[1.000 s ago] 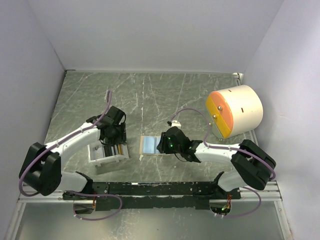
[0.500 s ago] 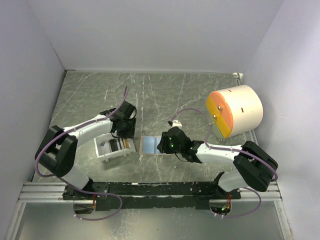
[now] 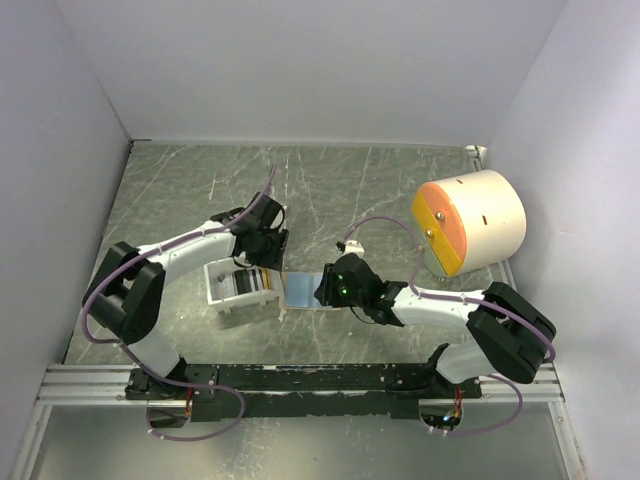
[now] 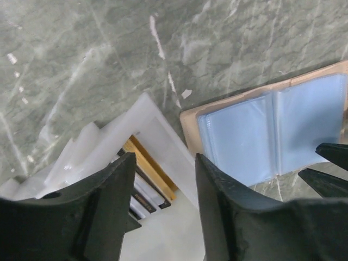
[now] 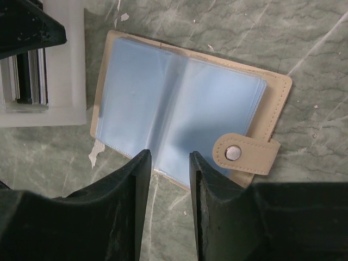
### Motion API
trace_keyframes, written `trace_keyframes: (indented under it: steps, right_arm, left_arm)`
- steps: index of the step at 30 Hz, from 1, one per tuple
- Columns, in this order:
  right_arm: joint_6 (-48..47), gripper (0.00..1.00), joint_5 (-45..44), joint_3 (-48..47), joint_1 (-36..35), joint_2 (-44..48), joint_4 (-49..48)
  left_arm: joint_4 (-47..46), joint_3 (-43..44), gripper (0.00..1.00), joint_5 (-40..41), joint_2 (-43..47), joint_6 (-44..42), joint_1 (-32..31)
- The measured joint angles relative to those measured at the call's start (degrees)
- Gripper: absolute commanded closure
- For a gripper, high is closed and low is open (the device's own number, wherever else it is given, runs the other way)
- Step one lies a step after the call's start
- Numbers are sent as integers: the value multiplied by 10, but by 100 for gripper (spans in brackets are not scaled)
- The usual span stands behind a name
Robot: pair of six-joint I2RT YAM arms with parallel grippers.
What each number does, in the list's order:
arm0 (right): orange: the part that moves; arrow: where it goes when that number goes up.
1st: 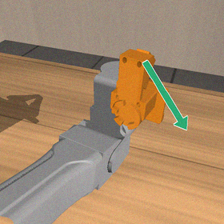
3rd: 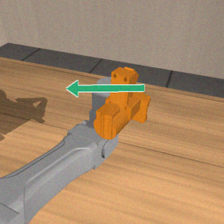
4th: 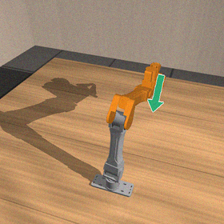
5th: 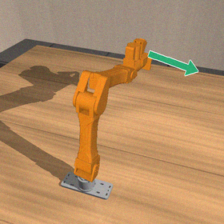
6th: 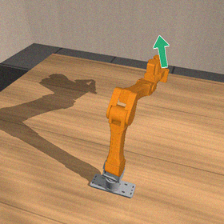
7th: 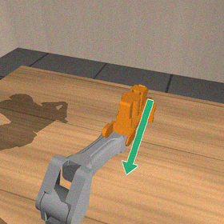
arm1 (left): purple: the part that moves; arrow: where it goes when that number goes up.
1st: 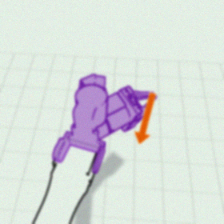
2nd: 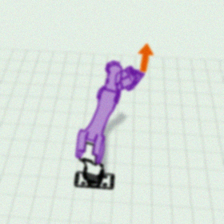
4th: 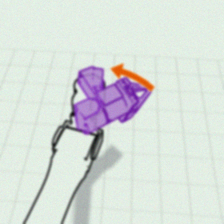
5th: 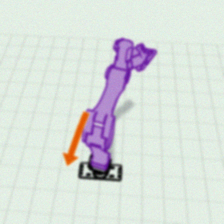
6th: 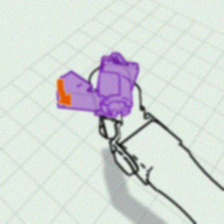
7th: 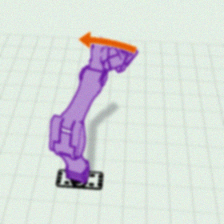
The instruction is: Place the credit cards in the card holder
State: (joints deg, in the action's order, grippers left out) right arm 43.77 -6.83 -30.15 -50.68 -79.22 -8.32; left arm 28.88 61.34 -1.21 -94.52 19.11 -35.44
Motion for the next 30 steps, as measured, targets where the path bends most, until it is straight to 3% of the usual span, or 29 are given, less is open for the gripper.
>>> trace_keyframes:
  steps: [5, 13, 20, 30]
  right_arm:
    - [-2, 65, 0, 0, 0, 0, 0]
    - [-3, 65, 3, 4, 1, 0, -3]
    - [-4, 65, 9, 4, 1, 0, -4]
    - [-3, 65, 13, 4, 1, 0, -4]
  left_arm:
    - [57, 19, 20, 42, 16, 54, 0]
    - [135, 15, 10, 128, 106, 139, 0]
    - [150, -28, 4, 151, 104, 168, 0]
    - [109, -58, 4, 165, 35, 167, 0]
